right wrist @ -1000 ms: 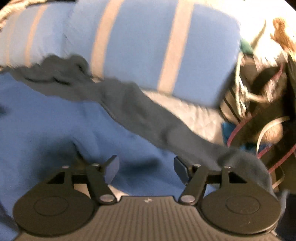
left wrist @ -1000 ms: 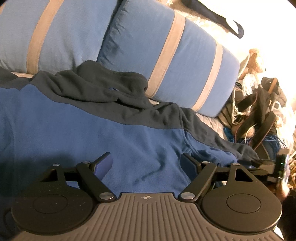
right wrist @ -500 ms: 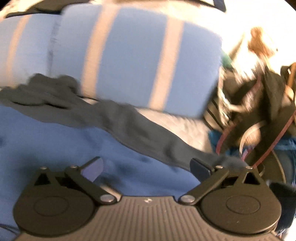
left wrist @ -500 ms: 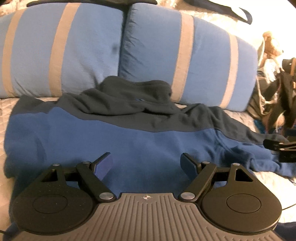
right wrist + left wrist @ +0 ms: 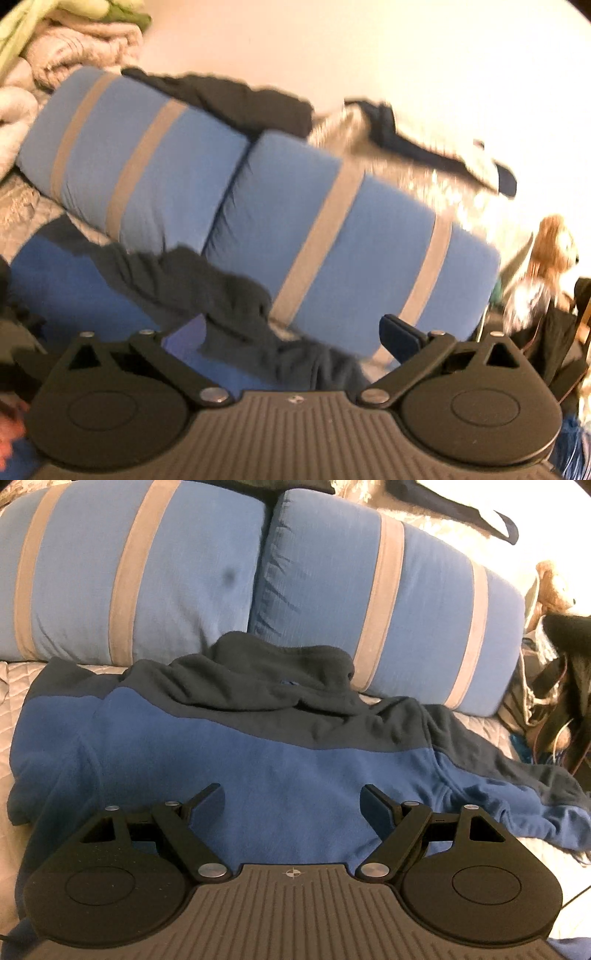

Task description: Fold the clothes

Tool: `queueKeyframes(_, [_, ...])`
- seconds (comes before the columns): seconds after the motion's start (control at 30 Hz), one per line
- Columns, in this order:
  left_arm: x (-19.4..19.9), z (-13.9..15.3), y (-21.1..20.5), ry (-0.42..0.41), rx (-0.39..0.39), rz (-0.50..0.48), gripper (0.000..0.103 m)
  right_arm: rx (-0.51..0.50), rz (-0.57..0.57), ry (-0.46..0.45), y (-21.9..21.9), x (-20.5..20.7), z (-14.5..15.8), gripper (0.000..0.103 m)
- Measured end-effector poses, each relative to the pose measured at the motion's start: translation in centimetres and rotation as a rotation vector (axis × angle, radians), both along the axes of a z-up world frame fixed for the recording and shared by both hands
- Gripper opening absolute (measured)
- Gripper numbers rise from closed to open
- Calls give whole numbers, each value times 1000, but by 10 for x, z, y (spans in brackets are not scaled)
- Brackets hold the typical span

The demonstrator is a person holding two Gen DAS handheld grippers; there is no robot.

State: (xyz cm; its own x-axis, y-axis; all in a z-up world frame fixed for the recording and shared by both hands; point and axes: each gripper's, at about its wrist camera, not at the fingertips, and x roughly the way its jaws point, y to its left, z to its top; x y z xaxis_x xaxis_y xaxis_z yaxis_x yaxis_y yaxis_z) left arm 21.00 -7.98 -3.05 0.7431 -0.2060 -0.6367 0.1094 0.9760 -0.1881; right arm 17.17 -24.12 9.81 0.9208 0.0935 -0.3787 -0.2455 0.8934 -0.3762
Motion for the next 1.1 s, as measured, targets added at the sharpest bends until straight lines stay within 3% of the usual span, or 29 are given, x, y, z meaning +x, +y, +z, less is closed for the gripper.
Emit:
queueKeyframes(0.43, [0,-1,0,-21,-10,-8,81,-3,-4,-163,6,-19,55,103])
queueKeyframes(0.57, [-9,10,6,-107,-42,24,81,-1,-2,-179,8,-24,64,103])
queueKeyframes(0.73, [-35,71,19,-315,-16,87,81,5,5,-191,7,-32,75,103])
queueKeyframes(0.87, [-60,142,15,-417,49,94,81,48,1,-214,-3,-43,90,103])
queueKeyframes(1.1, [-93,229,-14,-557,229,111,81,194,-9,-245,-34,-56,123,103])
